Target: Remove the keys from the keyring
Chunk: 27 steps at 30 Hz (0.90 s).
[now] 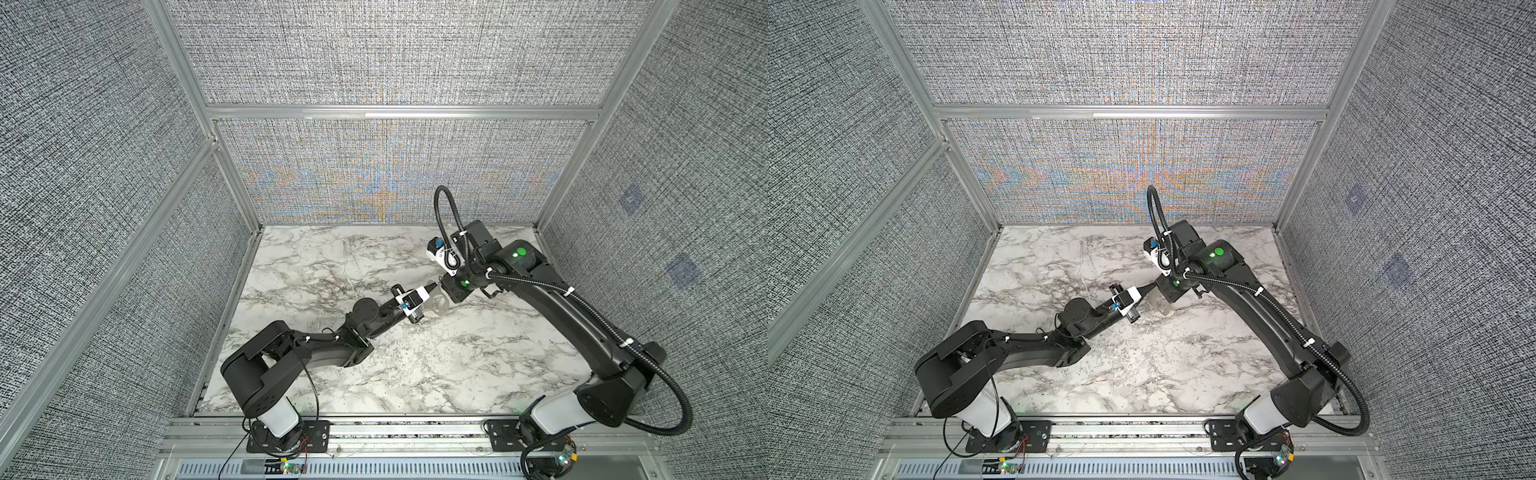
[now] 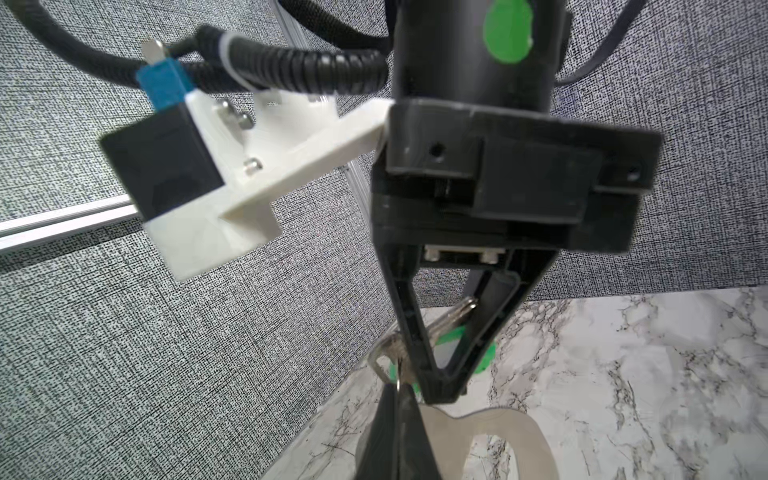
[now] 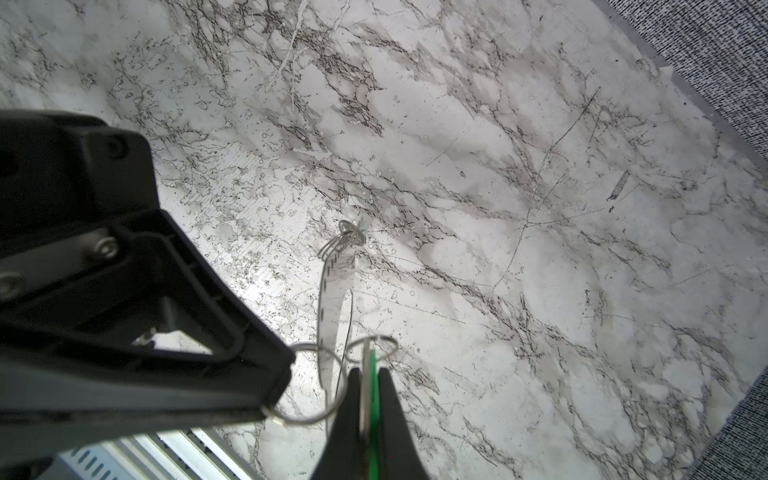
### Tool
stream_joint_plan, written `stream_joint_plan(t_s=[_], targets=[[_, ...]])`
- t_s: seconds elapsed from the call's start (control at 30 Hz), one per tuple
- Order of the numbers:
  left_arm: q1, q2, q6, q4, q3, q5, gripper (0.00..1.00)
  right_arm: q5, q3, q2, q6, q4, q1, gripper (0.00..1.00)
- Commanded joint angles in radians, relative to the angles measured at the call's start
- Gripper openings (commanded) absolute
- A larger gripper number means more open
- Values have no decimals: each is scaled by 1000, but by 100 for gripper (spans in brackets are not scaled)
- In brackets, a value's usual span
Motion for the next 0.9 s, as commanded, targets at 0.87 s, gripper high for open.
stream_joint_plan(t_s=[0.87], targets=[[20, -252, 54, -209, -183, -276, 0, -54, -437, 50, -28, 519, -181, 0]])
